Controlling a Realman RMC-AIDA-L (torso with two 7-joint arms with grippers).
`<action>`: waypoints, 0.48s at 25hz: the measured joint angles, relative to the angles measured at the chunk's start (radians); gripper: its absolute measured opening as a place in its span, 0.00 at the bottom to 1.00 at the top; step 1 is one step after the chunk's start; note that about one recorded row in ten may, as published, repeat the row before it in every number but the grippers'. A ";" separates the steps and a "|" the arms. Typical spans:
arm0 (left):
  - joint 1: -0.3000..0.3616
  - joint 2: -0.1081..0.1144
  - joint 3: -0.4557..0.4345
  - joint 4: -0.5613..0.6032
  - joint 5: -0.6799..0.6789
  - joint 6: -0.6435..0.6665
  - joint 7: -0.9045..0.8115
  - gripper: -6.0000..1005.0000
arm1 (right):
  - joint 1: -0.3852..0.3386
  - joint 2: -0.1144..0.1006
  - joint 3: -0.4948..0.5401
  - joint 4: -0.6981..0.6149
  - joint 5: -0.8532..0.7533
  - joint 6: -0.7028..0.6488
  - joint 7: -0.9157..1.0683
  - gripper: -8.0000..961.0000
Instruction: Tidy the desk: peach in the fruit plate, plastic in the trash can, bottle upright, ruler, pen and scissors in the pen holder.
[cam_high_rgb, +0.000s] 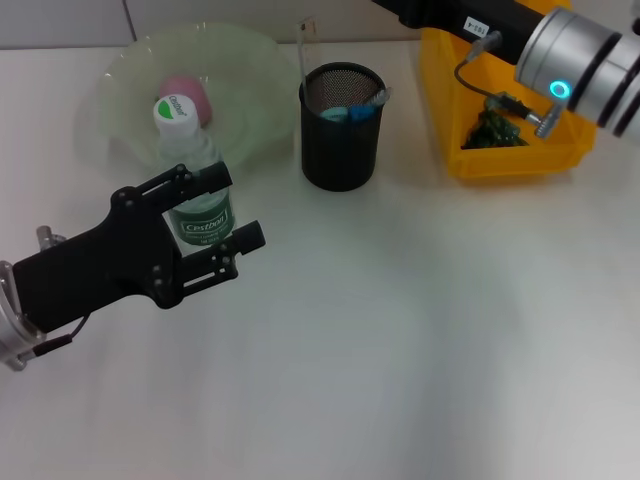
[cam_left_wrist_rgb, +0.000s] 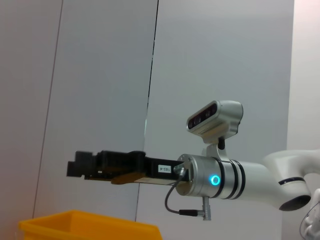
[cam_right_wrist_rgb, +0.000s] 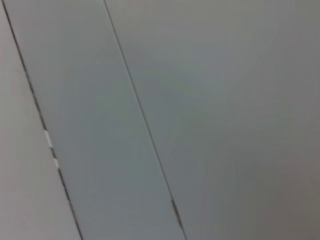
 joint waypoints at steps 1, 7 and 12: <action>0.000 0.000 0.000 0.000 0.000 0.006 -0.003 0.75 | -0.021 -0.001 0.000 -0.021 0.000 -0.022 0.014 0.61; -0.008 0.008 0.015 0.023 0.022 0.062 -0.076 0.75 | -0.271 -0.041 0.037 -0.243 -0.138 -0.329 0.157 0.75; -0.019 0.010 0.076 0.074 0.095 0.075 -0.135 0.75 | -0.402 -0.084 0.217 -0.245 -0.434 -0.715 0.131 0.76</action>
